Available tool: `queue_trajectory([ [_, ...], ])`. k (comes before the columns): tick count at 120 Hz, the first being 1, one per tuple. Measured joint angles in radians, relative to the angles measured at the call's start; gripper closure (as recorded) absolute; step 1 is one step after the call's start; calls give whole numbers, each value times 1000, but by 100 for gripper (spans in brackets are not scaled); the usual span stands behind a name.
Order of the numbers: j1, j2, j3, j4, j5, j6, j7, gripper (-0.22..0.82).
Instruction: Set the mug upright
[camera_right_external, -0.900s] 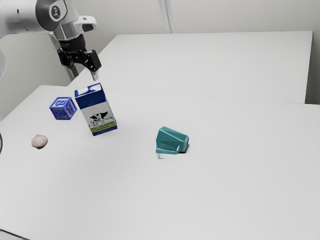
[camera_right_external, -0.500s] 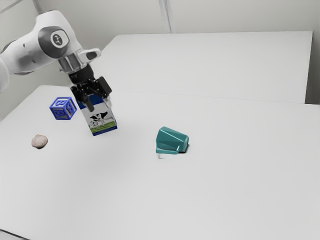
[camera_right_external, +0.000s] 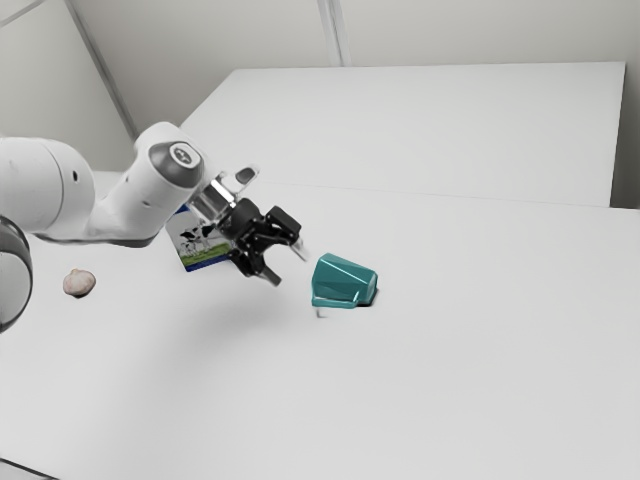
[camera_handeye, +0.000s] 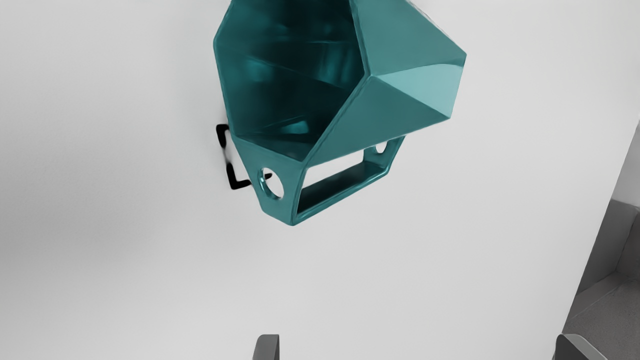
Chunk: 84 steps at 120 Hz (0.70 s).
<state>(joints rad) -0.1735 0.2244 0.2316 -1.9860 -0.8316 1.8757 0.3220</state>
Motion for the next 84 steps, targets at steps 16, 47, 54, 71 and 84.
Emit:
queue_trajectory([
  [16, -2, 60, -6, 29, -74, 32, 43, 0],
  [47, 6, 187, -14, 170, -96, 52, 106, 0],
  [54, 9, 207, -14, 191, -98, 55, 117, 0],
  [71, 11, 256, -14, 227, -110, 57, 140, 0],
  [84, 9, 272, -16, 223, -132, 56, 154, 0],
])
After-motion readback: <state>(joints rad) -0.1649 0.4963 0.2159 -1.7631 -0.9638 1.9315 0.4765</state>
